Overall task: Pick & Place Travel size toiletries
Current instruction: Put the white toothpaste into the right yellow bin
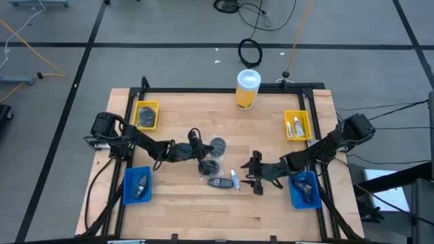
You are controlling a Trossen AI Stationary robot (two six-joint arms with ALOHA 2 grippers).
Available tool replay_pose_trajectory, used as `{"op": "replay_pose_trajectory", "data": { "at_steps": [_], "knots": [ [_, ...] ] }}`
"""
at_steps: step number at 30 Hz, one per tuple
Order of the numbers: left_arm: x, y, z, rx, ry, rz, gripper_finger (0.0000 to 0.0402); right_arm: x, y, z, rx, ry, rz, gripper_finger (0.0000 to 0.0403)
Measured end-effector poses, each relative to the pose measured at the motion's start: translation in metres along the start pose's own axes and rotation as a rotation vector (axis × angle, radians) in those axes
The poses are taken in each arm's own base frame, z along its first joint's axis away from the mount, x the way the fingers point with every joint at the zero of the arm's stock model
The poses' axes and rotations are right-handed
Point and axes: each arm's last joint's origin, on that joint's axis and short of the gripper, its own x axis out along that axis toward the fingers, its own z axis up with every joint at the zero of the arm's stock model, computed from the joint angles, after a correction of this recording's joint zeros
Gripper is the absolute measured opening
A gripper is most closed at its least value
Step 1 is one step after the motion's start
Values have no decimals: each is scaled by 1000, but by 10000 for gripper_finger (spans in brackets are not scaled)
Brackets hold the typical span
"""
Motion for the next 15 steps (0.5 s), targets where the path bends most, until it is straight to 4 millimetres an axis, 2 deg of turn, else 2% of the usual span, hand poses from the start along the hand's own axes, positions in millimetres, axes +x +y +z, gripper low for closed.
{"op": "replay_pose_trajectory", "data": {
  "at_steps": [3,10,15],
  "knots": [
    [0,0,0,0,0,0,21,3,4,-1,24,7,6,283],
    [0,0,0,0,1,0,21,31,21,4,44,55,67,278],
    [0,0,0,0,1,0,21,46,24,2,32,137,12,277]
  ]
}}
